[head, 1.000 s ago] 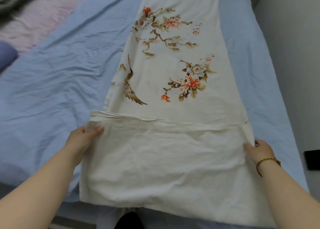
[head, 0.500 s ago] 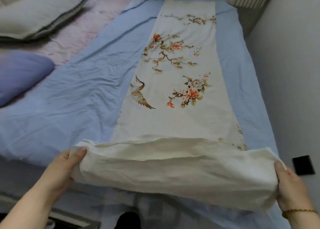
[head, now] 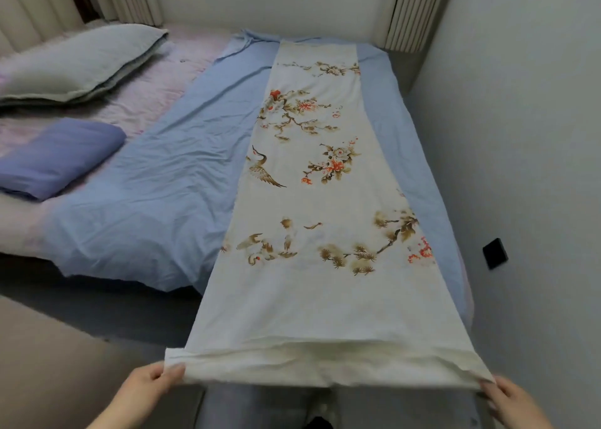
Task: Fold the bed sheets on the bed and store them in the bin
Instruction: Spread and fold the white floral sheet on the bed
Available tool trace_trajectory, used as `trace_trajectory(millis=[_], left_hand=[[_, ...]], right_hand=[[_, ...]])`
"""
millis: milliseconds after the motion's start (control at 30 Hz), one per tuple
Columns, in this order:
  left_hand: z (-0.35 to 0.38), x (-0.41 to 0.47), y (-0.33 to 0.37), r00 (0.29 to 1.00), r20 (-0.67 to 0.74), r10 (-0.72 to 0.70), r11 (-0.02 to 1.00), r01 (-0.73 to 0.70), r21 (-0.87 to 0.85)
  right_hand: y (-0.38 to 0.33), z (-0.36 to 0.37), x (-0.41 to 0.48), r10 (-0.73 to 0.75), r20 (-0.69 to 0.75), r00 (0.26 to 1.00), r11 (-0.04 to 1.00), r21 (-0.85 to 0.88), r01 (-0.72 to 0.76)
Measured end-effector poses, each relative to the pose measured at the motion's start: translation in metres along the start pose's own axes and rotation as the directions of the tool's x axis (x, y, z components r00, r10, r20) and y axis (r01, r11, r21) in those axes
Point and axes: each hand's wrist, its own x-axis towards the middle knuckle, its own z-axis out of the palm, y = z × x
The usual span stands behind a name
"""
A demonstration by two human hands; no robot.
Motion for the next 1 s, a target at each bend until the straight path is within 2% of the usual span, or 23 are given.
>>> trace_trajectory(millis=[100,167,233,333,433,533,733,867,1000], left_hand=[[-0.015,-0.013,0.029,0.985,-0.115,0.129,0.978,-0.145,-0.15],[-0.032,-0.018,0.035,0.971,-0.154,0.183,0.961,-0.21,-0.182],[-0.038,-0.027,0.022,0.975,-0.115,0.192,0.972,-0.204,-0.112],[-0.032,-0.038,-0.001,0.983,-0.099,0.155,0.988,-0.156,-0.006],[-0.024,-0.037,-0.004,0.986,-0.09,0.139,0.99,-0.14,0.003],[-0.021,-0.032,0.005,0.987,-0.082,0.138,0.99,-0.138,0.008],[-0.029,-0.01,0.036,0.976,-0.113,0.185,0.982,-0.188,-0.016],[-0.025,0.024,0.064,0.971,-0.122,0.208,0.978,-0.209,0.004],[-0.009,0.074,0.095,0.97,-0.167,0.179,0.983,-0.183,-0.01]], right_hand=[[-0.019,-0.013,-0.013,-0.068,-0.087,0.994,0.96,0.266,0.088],[-0.028,-0.024,-0.022,-0.117,-0.176,0.977,0.933,0.318,0.169],[-0.017,-0.034,-0.025,-0.1,-0.186,0.978,0.937,0.312,0.155],[0.011,-0.033,-0.022,-0.069,-0.187,0.98,0.981,0.163,0.101],[0.04,-0.034,0.004,-0.007,-0.191,0.981,0.989,0.142,0.035],[0.044,-0.031,0.017,-0.007,-0.218,0.976,0.994,0.103,0.03],[-0.02,-0.019,-0.006,-0.071,-0.223,0.972,0.994,0.071,0.089],[-0.053,-0.009,0.015,-0.138,-0.285,0.949,0.99,-0.063,0.125],[-0.081,0.005,0.064,-0.155,-0.268,0.951,0.985,-0.12,0.126]])
